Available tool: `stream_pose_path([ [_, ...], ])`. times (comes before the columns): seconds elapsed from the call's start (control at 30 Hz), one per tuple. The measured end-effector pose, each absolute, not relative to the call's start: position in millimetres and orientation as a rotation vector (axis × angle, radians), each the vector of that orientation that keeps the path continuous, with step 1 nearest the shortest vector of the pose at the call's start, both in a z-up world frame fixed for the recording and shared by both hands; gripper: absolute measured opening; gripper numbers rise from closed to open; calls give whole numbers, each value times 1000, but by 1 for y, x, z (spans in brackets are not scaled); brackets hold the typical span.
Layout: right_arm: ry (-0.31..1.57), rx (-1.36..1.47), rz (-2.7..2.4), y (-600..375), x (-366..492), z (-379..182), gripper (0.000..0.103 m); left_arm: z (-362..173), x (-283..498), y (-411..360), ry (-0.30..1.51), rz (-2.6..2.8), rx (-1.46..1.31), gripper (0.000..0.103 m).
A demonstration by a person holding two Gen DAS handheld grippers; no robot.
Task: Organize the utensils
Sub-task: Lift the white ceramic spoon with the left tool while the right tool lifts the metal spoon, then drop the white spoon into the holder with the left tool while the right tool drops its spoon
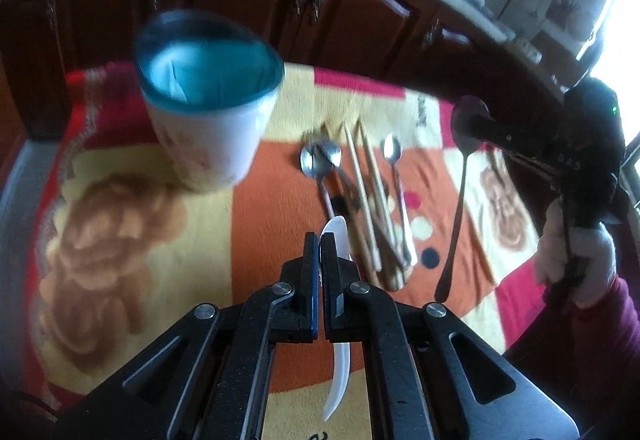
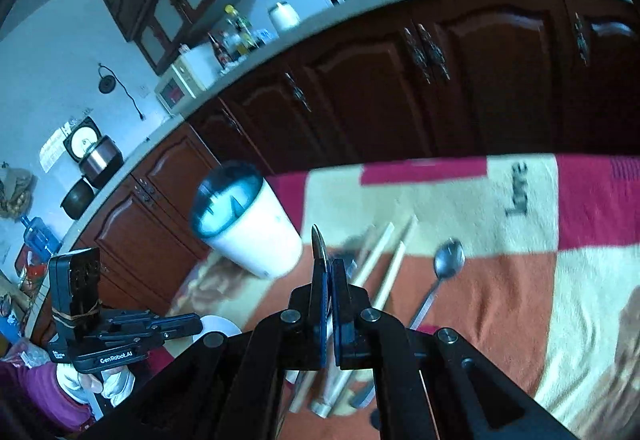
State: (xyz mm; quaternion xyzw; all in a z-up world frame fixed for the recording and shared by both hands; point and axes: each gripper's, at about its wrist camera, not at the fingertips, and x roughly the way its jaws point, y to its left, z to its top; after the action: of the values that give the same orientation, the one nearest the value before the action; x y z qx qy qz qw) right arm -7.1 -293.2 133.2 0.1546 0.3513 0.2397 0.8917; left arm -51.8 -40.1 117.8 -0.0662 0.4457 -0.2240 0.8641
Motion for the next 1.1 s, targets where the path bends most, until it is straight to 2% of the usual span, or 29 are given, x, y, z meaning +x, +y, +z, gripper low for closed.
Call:
stream_pose_path([
  [0.3,580,295,481,-235,33,203,1,206,-7,0,731,-375,-169,0],
  [0.47,503,233,415,-191,66,224,1,229,35,14,602,-262,-143,0],
  [0.73,408,123,340,-138,118,212,1,203,79,29,492,-131,-168,0],
  [1.1,483,73,392,-118,134,163,2,162,78,23,493,-105,-144,0],
])
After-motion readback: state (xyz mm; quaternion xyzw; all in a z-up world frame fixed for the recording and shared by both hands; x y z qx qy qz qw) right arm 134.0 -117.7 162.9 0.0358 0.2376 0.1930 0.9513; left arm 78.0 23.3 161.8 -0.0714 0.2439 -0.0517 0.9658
